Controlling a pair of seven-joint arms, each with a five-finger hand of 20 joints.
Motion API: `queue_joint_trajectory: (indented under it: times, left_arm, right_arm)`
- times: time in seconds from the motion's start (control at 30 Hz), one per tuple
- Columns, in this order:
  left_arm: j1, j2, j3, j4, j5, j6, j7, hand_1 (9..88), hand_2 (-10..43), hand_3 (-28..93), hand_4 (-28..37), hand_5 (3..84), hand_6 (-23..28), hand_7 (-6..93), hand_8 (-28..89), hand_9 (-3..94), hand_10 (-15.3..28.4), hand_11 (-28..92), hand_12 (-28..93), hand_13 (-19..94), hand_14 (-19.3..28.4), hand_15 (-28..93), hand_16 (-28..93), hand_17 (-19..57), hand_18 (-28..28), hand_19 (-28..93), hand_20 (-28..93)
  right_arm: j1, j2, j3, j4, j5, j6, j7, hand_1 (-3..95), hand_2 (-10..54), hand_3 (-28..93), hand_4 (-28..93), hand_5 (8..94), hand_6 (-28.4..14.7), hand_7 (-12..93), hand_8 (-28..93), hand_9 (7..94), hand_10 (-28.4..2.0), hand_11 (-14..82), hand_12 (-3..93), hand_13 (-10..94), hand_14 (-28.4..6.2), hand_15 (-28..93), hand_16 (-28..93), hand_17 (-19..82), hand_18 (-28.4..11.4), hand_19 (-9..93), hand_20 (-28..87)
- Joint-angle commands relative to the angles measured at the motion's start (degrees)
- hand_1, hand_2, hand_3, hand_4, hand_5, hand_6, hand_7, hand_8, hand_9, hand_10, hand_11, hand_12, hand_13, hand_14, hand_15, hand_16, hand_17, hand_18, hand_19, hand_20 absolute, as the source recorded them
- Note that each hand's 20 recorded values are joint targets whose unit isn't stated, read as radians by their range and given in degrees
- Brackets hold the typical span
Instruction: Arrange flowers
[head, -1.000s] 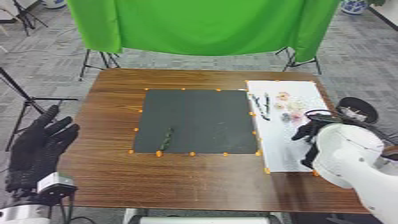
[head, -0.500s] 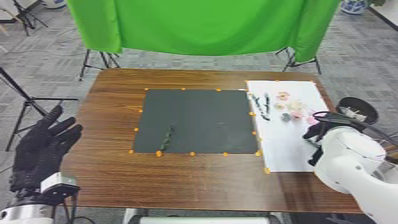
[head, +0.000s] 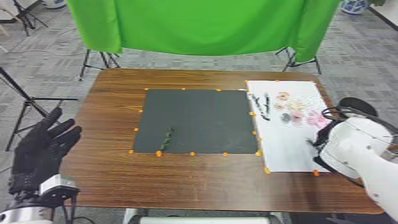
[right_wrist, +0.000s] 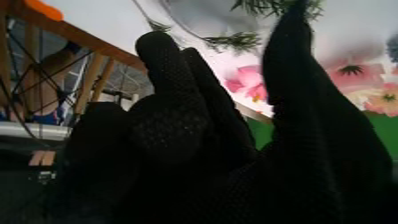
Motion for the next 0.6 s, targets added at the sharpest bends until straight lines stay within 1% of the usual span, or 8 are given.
queue_joint_trajectory:
  times: [0.03, 0.07, 0.13, 0.27, 0.33, 0.53, 0.57, 0.6]
  left_arm:
    - [-0.48, 0.31, 0.54, -0.36, -0.28, 0.40, 0.50, 29.9, 6.7, 66, -21.3, 36.6, 9.1, 10.9, -8, 33.5, 18.9, 28, 11, 22, 25.1, 53, -12, -8.0, 22.6, 46, 7]
    - [-0.75, -0.64, 0.32, -0.41, 0.69, 0.10, -0.84, 30.0, 6.8, 65, -21.3, 36.6, 9.1, 10.9, -8, 33.5, 18.9, 28, 11, 22, 25.2, 53, -12, -8.0, 22.6, 46, 7]
    - [-0.68, 0.10, 0.58, -0.38, -0.05, 0.26, 0.03, 29.9, 6.8, 66, -21.3, 36.6, 9.1, 10.9, -8, 33.5, 18.9, 28, 11, 22, 25.2, 53, -12, -8.0, 22.6, 46, 7]
    - [-0.01, 0.35, 0.11, -0.52, -0.57, 0.33, 0.54, 30.0, 6.8, 66, -21.2, 36.6, 9.2, 10.9, -8, 33.6, 19.0, 28, 11, 22, 25.2, 53, -12, -8.0, 22.6, 46, 7]
    - [0.48, 1.17, -0.06, -0.57, -1.51, 0.73, 1.60, 29.9, 6.7, 66, -21.2, 36.6, 9.1, 10.9, -8, 33.6, 19.0, 28, 11, 22, 25.2, 53, -12, -8.0, 22.6, 46, 7]
    - [0.43, 0.71, -0.28, -0.64, -1.07, 0.72, 1.27, 30.0, 6.7, 66, -21.4, 36.7, 9.1, 10.9, -8, 33.6, 18.9, 28, 11, 22, 25.2, 53, -12, -8.0, 22.7, 46, 7]
    - [0.97, 1.14, -0.35, -0.75, -1.58, 0.73, 2.06, 30.0, 6.7, 66, -21.3, 36.7, 9.2, 11.0, -8, 33.6, 18.9, 28, 10, 22, 25.2, 53, -12, -8.0, 22.7, 46, 7]
    - [0.50, 1.10, -0.15, -0.66, -1.41, 0.68, 1.54, 29.9, 6.7, 66, -21.3, 36.7, 9.1, 11.0, -8, 33.6, 18.9, 28, 10, 22, 25.2, 53, -12, -8.0, 22.7, 46, 7]
  right_arm:
    - [4.65, 1.49, -7.60, -0.12, -6.08, -6.36, -0.24, 51.2, -3.1, 55, -10, 68.1, -27.7, 12, -7, 79.9, -28.4, 31.8, 5.4, 80, -14.1, 78, 4, 75, -4.7, 93, 12]
    - [4.74, 1.28, -7.13, 0.21, -4.31, -7.21, 0.15, 50.5, -3.3, 55, -10, 68.4, -26.8, 11, -7, 81.9, -28.4, 26.0, 5.2, 80, -14.1, 78, 3, 76, -4.0, 93, 11]
    - [6.38, 0.58, -7.28, 1.46, -1.05, -8.86, 0.94, 50.3, -3.3, 55, -10, 69.3, -26.5, 12, -7, 81.3, -28.4, 26.4, 6.9, 81, -14.0, 78, 3, 77, -3.7, 93, 11]
    - [8.27, 0.75, -8.67, 3.43, 0.45, -9.82, 1.63, 52.4, -4.0, 54, -10, 70.2, -28.3, 13, -7, 73.8, -28.4, 48.9, 10.1, 81, -13.3, 78, 3, 75, -5.1, 93, 18]
    - [8.52, 0.69, -7.92, 4.07, 2.27, -10.53, 1.92, 53.5, -4.2, 54, -10, 70.3, -28.4, 13, -7, 73.6, -28.4, 51.7, 10.0, 81, -13.1, 79, 3, 75, -6.1, 93, 23]
    - [10.33, 0.39, -7.52, 6.15, 6.37, -10.15, 2.14, 54.9, -3.8, 54, -10, 65.5, -28.4, 12, -8, 72.5, -28.4, 55.2, 11.5, 78, -14.9, 83, 3, 70, -9.7, 93, 31]
    - [10.77, 0.33, -7.91, 6.48, 6.29, -9.86, 1.83, 55.5, -3.7, 54, -10, 64.7, -28.4, 11, -8, 72.3, -28.4, 55.4, 12.2, 77, -15.4, 83, 3, 69, -10.5, 93, 32]
    - [10.64, 0.60, -8.18, 6.44, 5.60, -9.64, 1.61, 56.3, -3.7, 54, -10, 64.2, -28.4, 11, -8, 72.2, -28.4, 55.6, 12.8, 77, -16.0, 84, 3, 68, -11.1, 93, 33]
